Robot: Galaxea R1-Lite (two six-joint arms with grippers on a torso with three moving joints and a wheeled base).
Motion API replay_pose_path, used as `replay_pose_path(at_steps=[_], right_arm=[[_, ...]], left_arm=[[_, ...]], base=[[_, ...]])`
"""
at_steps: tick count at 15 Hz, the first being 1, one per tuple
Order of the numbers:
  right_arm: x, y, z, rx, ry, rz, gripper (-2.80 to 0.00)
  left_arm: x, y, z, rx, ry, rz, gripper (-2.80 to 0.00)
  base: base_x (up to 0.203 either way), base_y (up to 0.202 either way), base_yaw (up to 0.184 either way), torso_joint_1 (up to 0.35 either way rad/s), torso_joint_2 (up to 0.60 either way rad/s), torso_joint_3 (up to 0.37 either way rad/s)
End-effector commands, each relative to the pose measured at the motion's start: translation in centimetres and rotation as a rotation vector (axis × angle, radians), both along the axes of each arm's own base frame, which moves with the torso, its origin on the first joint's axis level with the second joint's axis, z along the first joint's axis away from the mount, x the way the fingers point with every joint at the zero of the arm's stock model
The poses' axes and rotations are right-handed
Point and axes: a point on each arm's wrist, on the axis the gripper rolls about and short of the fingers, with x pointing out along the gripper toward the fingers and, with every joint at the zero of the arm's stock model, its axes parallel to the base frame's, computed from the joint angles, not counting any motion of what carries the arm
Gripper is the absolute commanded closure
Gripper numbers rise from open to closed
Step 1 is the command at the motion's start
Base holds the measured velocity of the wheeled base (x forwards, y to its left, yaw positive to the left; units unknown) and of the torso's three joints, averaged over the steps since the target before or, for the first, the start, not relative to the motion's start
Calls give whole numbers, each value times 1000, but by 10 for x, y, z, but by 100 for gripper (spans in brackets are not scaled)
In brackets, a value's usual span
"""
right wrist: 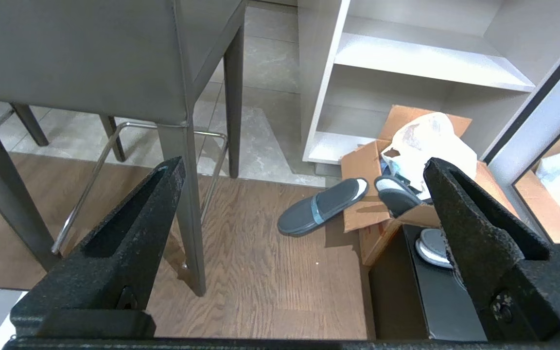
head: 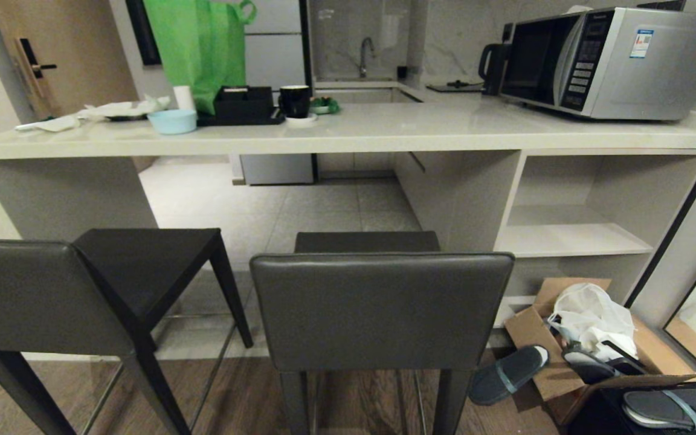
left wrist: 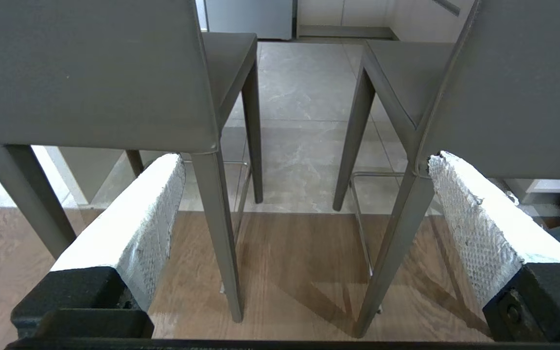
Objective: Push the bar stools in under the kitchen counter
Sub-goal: Push the gray chair back under the dining table
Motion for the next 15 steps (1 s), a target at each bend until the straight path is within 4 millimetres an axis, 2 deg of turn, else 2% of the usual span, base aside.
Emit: replay_pose_path(at_steps=[1, 2, 3, 15], right_arm=[[0, 0, 0, 40, 4, -6, -280], [0, 0, 0, 75, 5, -13, -280], [0, 0, 0, 81, 5, -15, 0], [0, -1, 0, 130, 3, -72, 0]], left_arm=[[0, 0, -1, -1, 3, 0, -280], [0, 0, -1, -2, 2, -1, -280], [0, 0, -1, -1, 2, 2, 0], [0, 0, -1, -1, 2, 4, 0]], base=[[0, 0, 0, 0, 0, 0], [0, 0, 0, 0, 0, 0], [0, 0, 0, 0, 0, 0], [0, 0, 0, 0, 0, 0]])
